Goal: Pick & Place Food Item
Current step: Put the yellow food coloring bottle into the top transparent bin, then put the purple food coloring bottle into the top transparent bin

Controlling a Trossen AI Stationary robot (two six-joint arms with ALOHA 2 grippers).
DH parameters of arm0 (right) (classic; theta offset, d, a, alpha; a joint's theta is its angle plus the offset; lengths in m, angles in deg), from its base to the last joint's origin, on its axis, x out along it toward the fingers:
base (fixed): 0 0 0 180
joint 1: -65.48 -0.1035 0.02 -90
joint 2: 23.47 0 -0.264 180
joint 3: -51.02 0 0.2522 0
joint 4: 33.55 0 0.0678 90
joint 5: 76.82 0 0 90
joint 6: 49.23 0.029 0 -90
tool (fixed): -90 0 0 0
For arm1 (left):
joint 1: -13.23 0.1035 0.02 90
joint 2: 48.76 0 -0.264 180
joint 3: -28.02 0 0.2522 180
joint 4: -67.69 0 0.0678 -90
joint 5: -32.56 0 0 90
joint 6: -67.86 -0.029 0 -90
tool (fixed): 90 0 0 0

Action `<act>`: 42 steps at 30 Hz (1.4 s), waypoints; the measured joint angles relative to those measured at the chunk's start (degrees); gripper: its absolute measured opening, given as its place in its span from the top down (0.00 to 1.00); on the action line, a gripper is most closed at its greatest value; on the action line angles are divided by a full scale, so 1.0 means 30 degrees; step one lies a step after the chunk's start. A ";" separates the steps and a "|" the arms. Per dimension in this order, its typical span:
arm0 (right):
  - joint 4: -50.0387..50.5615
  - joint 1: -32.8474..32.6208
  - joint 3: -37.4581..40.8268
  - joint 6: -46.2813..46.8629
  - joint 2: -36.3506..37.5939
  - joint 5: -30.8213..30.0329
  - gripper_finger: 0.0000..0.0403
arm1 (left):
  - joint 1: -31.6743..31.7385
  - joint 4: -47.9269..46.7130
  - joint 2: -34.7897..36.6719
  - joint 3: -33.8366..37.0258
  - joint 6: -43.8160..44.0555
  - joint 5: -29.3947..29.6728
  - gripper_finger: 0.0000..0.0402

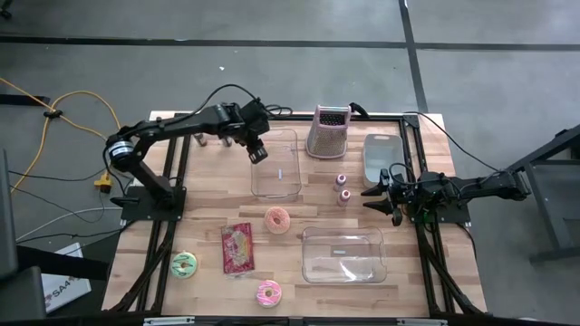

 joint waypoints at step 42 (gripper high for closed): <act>-0.0003 0.0004 0.0004 0.0000 -0.0004 0.0003 0.60 | 0.1377 -0.2073 0.0155 -0.2077 -0.0333 -0.1076 0.62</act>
